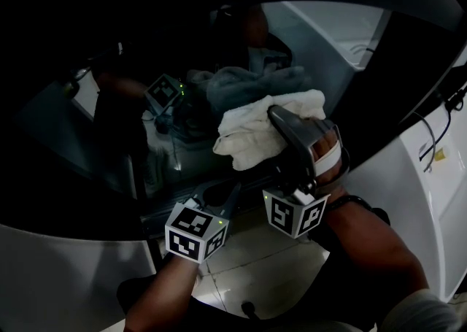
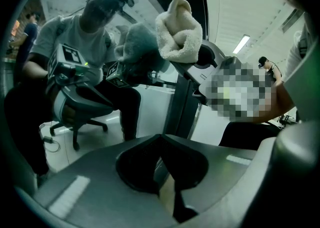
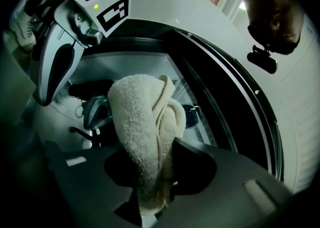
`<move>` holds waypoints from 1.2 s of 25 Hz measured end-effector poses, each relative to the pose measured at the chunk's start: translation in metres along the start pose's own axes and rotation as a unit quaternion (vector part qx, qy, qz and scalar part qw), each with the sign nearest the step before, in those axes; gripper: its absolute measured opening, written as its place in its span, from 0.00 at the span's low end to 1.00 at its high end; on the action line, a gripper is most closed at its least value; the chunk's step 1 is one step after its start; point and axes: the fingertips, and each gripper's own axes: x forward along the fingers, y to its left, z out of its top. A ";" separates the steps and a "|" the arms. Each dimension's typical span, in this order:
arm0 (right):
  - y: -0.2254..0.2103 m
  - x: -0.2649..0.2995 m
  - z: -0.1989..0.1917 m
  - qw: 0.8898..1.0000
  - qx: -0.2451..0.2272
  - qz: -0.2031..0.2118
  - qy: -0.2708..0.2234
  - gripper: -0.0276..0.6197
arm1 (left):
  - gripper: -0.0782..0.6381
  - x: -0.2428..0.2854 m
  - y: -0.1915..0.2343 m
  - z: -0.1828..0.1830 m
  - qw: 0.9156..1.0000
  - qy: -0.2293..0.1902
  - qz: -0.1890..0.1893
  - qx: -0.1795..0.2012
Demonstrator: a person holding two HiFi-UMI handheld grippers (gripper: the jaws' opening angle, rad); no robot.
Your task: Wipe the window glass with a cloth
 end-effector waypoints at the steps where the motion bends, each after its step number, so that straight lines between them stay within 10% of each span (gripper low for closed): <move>1: 0.000 0.000 0.000 1.000 0.000 0.001 0.000 0.23 | 0.13 0.000 0.000 0.000 1.000 0.001 0.000 0.000; 30: 0.047 -0.018 -0.007 0.998 0.008 0.061 0.015 0.23 | 0.13 -0.002 -0.004 0.002 1.000 0.020 -0.005 -0.004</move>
